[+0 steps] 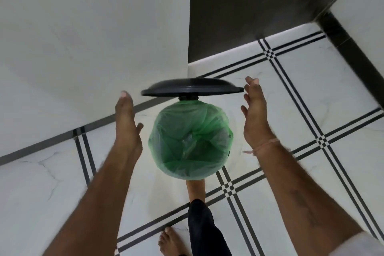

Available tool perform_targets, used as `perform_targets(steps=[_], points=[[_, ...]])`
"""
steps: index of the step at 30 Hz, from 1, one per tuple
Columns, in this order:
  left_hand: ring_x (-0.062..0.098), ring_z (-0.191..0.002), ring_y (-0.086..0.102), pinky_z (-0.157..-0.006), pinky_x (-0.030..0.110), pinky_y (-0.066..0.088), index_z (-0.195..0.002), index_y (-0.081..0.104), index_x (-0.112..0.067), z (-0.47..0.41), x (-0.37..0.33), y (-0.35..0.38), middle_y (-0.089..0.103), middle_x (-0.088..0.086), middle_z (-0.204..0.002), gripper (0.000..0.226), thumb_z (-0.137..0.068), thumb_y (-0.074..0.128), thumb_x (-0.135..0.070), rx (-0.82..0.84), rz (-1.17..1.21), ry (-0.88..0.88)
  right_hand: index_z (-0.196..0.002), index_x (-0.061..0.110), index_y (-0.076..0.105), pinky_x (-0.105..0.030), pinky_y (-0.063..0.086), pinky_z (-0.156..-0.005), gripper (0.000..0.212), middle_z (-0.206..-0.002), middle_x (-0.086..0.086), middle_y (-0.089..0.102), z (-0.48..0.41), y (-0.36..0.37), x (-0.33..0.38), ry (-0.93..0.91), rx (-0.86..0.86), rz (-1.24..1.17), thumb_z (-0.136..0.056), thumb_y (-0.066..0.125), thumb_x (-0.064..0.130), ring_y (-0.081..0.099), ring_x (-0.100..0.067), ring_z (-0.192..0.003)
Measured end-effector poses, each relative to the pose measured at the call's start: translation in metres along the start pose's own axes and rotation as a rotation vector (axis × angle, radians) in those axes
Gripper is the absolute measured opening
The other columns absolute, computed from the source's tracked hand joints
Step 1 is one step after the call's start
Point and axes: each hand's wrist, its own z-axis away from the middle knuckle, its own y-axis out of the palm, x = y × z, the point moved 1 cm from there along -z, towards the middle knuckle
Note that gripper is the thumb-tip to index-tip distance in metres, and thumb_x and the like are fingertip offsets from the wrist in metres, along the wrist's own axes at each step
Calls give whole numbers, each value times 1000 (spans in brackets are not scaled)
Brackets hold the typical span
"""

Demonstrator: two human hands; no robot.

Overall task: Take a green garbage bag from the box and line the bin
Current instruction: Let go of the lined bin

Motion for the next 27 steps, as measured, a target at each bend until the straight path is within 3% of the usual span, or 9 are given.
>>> perform_targets(steps=[3, 6, 8, 11, 14, 16, 20, 23, 27], points=[[9, -141, 39, -119, 44, 30, -147, 47, -41, -3, -36, 17, 45, -20, -147, 59, -95, 47, -70, 160, -139, 65, -128, 25, 72, -26, 41, -105, 39, -133, 8, 69, -5, 12, 31, -39, 129, 161, -103, 51, 47, 59, -4, -124], [18, -132, 56, -111, 36, 39, -126, 69, -24, 1, -42, 20, 67, -3, -134, 57, -87, 65, -65, 224, -350, 97, -103, 25, 81, -24, 50, -99, 23, -108, 11, 79, 3, 13, 32, -109, 199, 353, -94, 69, 42, 69, -6, -108], [21, -132, 55, -106, 30, 37, -136, 63, -18, 14, -35, 13, 64, 2, -139, 63, -87, 72, -57, 216, -424, 86, -108, 25, 80, -28, 53, -104, 23, -113, 7, 78, 16, 7, 23, -115, 244, 403, -91, 73, 40, 69, -11, -113], [19, -125, 57, -99, 29, 41, -134, 61, -28, 32, -8, 0, 63, -5, -135, 55, -86, 78, -50, 228, -540, 112, -123, 29, 74, -36, 50, -111, 39, -131, 5, 67, 36, -2, 0, -107, 241, 468, -87, 77, 44, 61, -20, -126], [18, -121, 58, -99, 35, 50, -139, 52, -34, 43, 33, -8, 61, -8, -135, 69, -79, 78, -59, 208, -681, 215, -139, 37, 62, -48, 31, -124, 59, -159, 3, 46, 50, -9, -42, -144, 242, 701, -85, 73, 58, 33, -28, -152], [20, -130, 55, -105, 42, 50, -145, 45, -32, 42, 67, -12, 55, -5, -145, 84, -75, 77, -64, 176, -742, 270, -147, 42, 52, -50, 25, -124, 68, -170, 4, 27, 57, -12, -73, -147, 227, 811, -85, 70, 63, 10, -29, -160], [23, -158, 24, -119, 44, 33, -164, 19, -25, 34, 128, -18, 15, 2, -174, 111, -78, 81, -57, 107, -810, 271, -157, 45, 32, -58, 30, -123, 81, -174, -1, 11, 60, -17, -136, -243, 209, 926, -86, 60, 71, 1, -33, -160], [27, -160, 18, -118, 49, 36, -165, 13, -27, 26, 166, -21, 7, 4, -175, 114, -78, 82, -56, 81, -819, 300, -161, 46, 17, -60, 33, -121, 87, -175, 0, 0, 57, -18, -170, -261, 210, 1014, -88, 56, 73, -2, -34, -161], [26, -160, 14, -114, 48, 38, -165, 9, -31, 24, 181, -23, 4, 3, -176, 113, -79, 75, -64, 55, -798, 326, -162, 45, 11, -59, 33, -120, 88, -175, 0, -4, 56, -19, -182, -298, 199, 1062, -89, 51, 76, -3, -34, -161]])
